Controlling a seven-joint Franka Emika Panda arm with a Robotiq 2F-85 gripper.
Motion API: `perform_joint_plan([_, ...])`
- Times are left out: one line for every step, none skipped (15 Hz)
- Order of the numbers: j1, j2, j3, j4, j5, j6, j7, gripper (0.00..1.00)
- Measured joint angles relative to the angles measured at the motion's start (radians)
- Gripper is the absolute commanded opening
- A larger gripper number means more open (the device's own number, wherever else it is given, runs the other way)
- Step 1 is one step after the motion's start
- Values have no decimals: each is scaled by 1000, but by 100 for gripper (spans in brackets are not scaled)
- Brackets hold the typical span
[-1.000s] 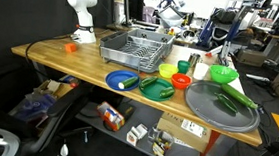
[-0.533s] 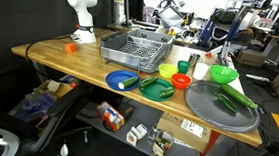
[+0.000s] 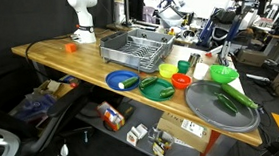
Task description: Put the green object into the the green bowl.
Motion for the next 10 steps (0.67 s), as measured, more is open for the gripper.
perform_joint_plan([-2, 18, -8, -3, 8, 0, -22, 100])
perform_joint_plan([-4, 33, -15, -6, 12, 0, -37, 100])
perform_joint_plan([-5, 41, -18, -6, 16, 0, -45, 100])
perform_joint_plan([-5, 41, -19, -5, 17, 0, -47, 100])
perform_joint_plan([-4, 38, -18, -5, 18, -1, -47, 100])
perform_joint_plan([-4, 35, -17, -5, 18, -1, -47, 100])
perform_joint_plan([-4, 35, -17, -4, 18, -1, -47, 100])
perform_joint_plan([-4, 36, -17, -4, 18, -1, -46, 100])
perform_joint_plan([-3, 38, -17, -5, 18, -1, -46, 100])
perform_joint_plan([0, 42, -16, -7, 18, 0, -52, 100])
